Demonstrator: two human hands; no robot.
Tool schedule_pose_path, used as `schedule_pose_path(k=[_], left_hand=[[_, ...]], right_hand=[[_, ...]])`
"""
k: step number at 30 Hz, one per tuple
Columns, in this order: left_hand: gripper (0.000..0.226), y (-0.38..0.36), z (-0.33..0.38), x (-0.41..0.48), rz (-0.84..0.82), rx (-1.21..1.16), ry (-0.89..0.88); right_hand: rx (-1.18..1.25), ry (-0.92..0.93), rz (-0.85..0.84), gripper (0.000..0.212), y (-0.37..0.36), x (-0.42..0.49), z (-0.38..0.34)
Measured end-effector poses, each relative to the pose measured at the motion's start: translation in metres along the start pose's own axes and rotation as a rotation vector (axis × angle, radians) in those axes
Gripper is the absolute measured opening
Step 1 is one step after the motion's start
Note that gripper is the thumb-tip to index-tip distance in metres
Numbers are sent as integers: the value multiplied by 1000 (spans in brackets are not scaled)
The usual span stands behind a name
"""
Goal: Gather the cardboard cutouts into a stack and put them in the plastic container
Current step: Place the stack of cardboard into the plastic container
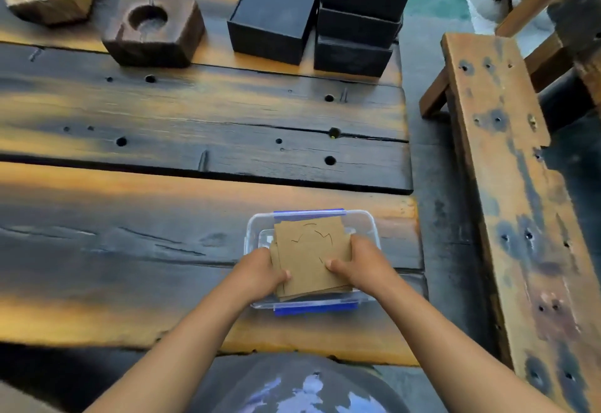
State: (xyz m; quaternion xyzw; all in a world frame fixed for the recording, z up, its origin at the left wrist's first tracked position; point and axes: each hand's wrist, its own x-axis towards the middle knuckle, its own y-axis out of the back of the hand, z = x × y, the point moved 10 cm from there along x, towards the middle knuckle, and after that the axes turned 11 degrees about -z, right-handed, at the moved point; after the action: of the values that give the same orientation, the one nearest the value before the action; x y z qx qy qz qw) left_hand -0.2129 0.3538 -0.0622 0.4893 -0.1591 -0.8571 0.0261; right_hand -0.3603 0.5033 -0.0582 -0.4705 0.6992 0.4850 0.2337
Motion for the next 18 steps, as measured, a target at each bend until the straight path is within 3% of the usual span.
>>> schedule_pose_path(k=[5, 11, 15, 18], left_hand=[[20, -13, 1, 9, 19, -4, 40], [25, -19, -2, 23, -10, 61, 80], [12, -23, -3, 31, -34, 81, 62], [19, -25, -4, 34, -47, 115, 77]], right_hand=[[-29, -40, -64, 48, -7, 15, 15], [-41, -112, -123, 47, -19, 23, 33], [-27, -146, -117, 44, -25, 25, 37], [-53, -186, -89, 49, -25, 27, 39]])
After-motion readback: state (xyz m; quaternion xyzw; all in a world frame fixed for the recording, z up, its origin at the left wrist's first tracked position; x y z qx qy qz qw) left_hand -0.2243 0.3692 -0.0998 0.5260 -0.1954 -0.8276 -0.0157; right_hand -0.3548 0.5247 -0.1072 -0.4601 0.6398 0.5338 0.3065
